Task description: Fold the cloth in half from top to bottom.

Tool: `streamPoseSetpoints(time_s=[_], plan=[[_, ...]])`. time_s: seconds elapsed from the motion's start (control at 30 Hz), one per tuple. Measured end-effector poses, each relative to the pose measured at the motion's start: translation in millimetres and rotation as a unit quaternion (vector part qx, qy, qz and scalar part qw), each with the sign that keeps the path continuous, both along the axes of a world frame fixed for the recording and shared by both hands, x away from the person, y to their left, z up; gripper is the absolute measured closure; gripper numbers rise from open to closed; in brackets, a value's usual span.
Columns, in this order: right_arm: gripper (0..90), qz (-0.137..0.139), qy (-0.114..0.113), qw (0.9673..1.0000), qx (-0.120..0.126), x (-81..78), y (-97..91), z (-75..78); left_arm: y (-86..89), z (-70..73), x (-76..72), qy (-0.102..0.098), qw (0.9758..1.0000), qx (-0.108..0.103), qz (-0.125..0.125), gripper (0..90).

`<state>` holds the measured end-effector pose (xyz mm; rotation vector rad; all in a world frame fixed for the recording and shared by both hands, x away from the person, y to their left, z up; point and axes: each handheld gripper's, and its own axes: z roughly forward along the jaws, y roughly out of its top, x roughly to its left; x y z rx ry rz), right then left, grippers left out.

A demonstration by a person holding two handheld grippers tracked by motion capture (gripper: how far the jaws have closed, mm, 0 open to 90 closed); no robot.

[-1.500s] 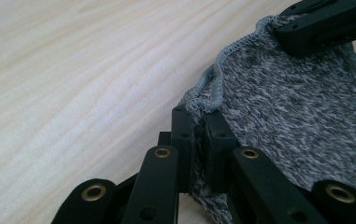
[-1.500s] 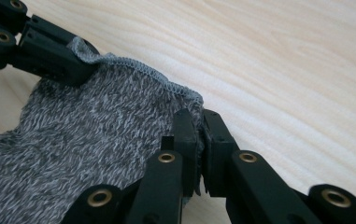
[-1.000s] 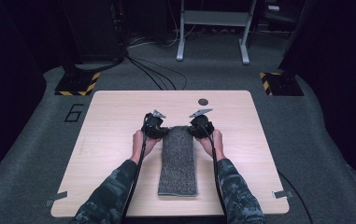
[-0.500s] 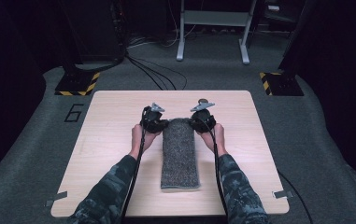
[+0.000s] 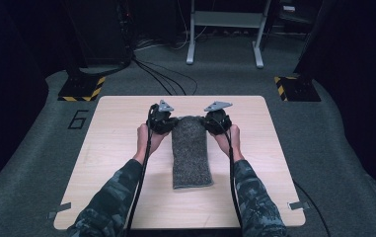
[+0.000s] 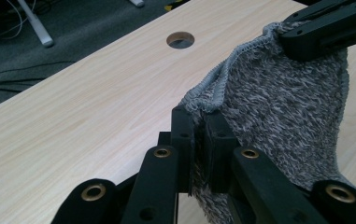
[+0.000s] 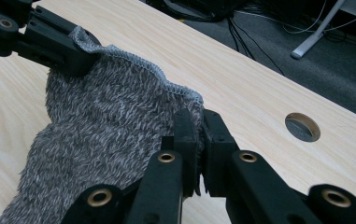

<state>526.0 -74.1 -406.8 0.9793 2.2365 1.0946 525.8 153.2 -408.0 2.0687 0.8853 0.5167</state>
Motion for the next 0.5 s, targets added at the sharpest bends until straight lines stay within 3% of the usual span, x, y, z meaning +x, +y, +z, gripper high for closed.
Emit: streamPoseSetpoints(time_s=[0.17, 0.4, 0.5], plan=[[87.0, 0.005, -0.003, 1.0000, 0.002, -7.1, -3.5, 0.2, -1.5, 1.5, -7.4, -0.008, 0.9999, -0.001, -0.007, 84.2], [86.8, 0.016, -0.024, 0.9996, 0.006, -20.4, -9.5, -1.0, -2.0, 0.6, -18.1, -0.020, 0.9996, -0.010, -0.013, 84.0], [86.8, 0.013, -0.029, 0.9994, 0.012, -23.2, -10.0, -1.2, -3.3, 1.4, -17.2, -0.024, 0.9996, -0.004, -0.015, 83.9]])
